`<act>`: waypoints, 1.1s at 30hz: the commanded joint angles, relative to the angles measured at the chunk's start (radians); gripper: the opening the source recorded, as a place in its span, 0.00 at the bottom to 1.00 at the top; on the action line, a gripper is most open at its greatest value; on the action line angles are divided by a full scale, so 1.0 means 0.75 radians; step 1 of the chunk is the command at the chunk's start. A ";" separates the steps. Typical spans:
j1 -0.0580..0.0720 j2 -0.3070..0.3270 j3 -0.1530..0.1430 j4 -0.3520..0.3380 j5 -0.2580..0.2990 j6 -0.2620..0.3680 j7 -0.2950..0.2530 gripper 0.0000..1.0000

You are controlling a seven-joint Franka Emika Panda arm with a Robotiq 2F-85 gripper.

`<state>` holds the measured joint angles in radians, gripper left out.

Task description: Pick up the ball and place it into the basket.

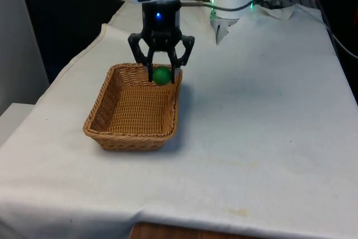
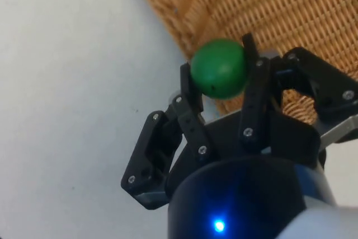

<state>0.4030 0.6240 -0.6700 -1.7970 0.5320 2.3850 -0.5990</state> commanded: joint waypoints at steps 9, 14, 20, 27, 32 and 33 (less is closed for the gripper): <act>-0.031 0.080 -0.004 0.005 0.103 0.076 -0.061 0.00; -0.044 0.137 -0.009 0.012 0.172 0.119 -0.091 0.00; -0.055 0.196 -0.008 0.017 0.248 0.163 -0.117 0.00; -0.051 0.240 -0.019 0.021 0.309 0.183 -0.140 0.00; -0.044 0.244 -0.027 0.019 0.311 0.180 -0.139 0.00; -0.044 0.244 -0.027 0.019 0.309 0.180 -0.137 0.00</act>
<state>0.3710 0.8100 -0.6920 -1.7820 0.7620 2.5170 -0.6990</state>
